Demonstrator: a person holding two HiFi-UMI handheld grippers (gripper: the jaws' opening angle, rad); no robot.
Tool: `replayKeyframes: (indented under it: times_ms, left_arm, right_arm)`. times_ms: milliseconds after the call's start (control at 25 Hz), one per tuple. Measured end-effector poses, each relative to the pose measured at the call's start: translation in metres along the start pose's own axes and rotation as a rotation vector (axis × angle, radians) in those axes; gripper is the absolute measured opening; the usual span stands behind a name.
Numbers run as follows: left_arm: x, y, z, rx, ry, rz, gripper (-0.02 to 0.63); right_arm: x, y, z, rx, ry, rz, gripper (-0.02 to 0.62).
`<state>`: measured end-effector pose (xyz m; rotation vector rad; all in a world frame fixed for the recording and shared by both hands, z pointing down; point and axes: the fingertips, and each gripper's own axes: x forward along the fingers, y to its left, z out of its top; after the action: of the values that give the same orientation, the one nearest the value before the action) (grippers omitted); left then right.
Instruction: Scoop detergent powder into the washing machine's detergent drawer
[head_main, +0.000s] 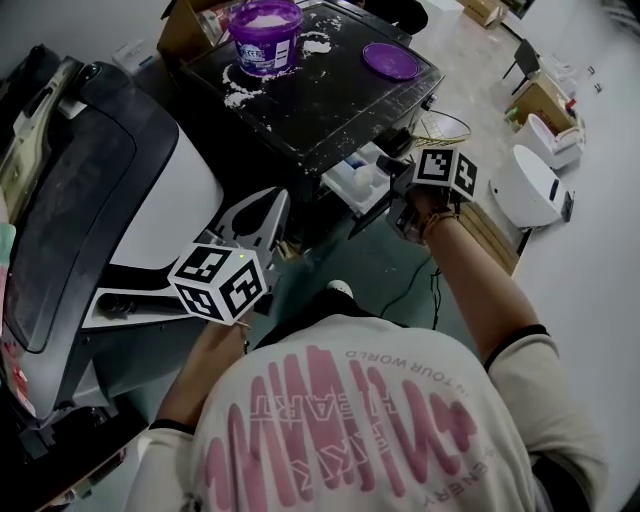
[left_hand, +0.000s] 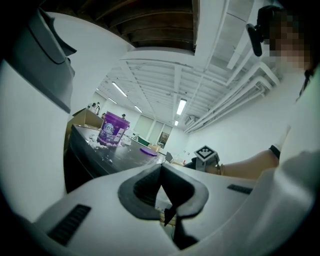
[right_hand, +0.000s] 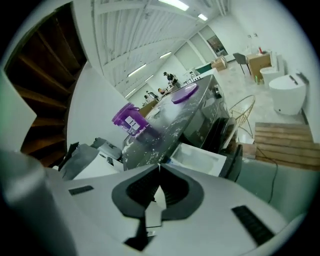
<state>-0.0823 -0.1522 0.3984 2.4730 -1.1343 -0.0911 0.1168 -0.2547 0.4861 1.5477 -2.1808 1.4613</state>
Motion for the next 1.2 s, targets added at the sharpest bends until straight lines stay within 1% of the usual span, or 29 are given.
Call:
replayKeyframes:
  times_ms: [200, 520, 720, 840, 1200]
  left_arm:
    - [-0.011, -0.001, -0.004, -0.006, 0.002, -0.001, 0.0]
    - [-0.03, 0.01, -0.01, -0.011, 0.015, 0.027, 0.0]
    - [-0.036, 0.014, -0.008, -0.014, 0.002, 0.031, 0.0]
    - [-0.038, 0.015, -0.006, -0.019, -0.01, 0.033, 0.0]
    - [-0.046, 0.015, 0.004, -0.003, -0.041, 0.06, 0.0]
  right_arm:
    - [0.007, 0.008, -0.007, -0.223, -0.009, -0.088, -0.002]
    - [0.019, 0.022, -0.022, -0.51, 0.035, -0.178, -0.002]
    - [0.023, 0.031, -0.034, -0.759, 0.079, -0.237, -0.002]
    - [0.027, 0.036, -0.044, -0.893, 0.108, -0.258, -0.002]
    - [0.031, 0.049, -0.061, -1.205, 0.166, -0.334, -0.001]
